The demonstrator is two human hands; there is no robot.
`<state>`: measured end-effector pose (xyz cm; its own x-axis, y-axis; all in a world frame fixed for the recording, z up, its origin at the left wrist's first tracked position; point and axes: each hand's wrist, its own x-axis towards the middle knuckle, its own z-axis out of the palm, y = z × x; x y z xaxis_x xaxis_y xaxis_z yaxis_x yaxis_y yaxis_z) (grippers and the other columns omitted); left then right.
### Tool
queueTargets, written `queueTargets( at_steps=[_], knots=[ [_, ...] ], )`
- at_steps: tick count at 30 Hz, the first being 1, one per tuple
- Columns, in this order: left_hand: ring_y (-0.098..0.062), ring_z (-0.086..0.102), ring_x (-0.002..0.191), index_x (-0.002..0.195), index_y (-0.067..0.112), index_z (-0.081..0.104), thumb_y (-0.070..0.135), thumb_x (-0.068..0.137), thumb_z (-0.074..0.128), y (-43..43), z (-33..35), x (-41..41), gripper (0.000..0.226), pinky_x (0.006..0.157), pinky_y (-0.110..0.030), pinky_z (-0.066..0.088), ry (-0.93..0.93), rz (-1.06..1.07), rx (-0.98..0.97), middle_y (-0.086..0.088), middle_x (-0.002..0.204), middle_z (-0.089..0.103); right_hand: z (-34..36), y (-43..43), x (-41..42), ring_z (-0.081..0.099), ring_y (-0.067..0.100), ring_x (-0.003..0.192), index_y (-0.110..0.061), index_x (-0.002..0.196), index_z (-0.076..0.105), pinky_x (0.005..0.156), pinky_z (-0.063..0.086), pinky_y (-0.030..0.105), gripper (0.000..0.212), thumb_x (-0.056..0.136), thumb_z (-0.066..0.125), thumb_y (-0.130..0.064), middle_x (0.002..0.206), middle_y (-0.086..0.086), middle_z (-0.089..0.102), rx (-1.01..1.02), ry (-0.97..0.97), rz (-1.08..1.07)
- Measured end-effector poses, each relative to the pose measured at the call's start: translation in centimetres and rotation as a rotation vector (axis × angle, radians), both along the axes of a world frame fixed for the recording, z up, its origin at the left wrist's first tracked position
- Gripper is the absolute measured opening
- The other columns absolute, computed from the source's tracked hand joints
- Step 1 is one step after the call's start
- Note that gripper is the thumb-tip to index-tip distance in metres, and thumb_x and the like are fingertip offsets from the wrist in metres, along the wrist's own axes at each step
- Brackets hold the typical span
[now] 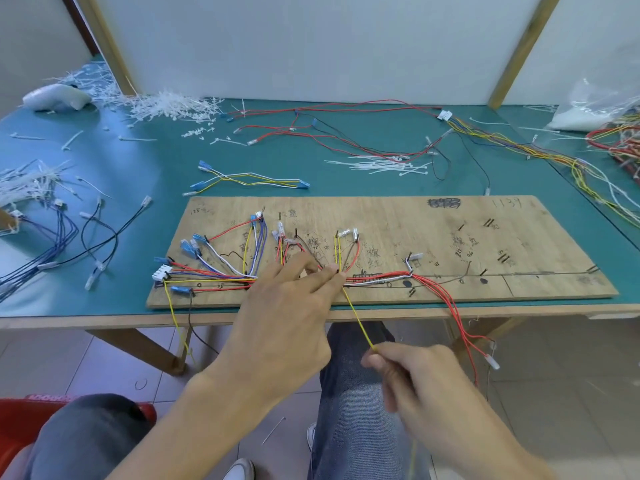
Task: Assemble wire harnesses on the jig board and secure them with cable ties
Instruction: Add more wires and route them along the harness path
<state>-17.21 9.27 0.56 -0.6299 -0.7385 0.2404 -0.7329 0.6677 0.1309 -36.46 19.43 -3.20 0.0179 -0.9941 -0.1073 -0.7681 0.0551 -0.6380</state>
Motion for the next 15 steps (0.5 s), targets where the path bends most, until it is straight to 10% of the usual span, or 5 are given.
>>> queueTargets(
  at_steps=[8, 15],
  knots=[
    [-0.023, 0.065, 0.112, 0.124, 0.011, 0.075, 0.014, 0.058, 0.066, 0.3, 0.3, -0.4, 0.067, 0.084, -0.037, 0.052, -0.199, 0.018, 0.052, 0.003, 0.122, 0.076, 4.7, -3.9, -6.8, 0.061, 0.012, 0.058, -0.033, 0.088, 0.075, 0.06, 0.055, 0.037, 0.015, 0.096, 0.067, -0.042, 0.06, -0.014, 0.066, -0.368, 0.201, -0.296],
    [-0.024, 0.066, 0.11, 0.125, 0.008, 0.073, 0.017, 0.071, 0.031, 0.4, 0.3, -0.3, 0.069, 0.081, -0.041, 0.055, -0.215, 0.009, 0.041, 0.0, 0.122, 0.076, 4.5, -6.8, -6.8, 0.057, 0.031, 0.058, -0.025, 0.088, 0.081, 0.059, 0.051, 0.04, 0.012, 0.095, 0.072, -0.028, 0.051, -0.001, 0.056, -0.342, 0.395, -0.246]
  ],
)
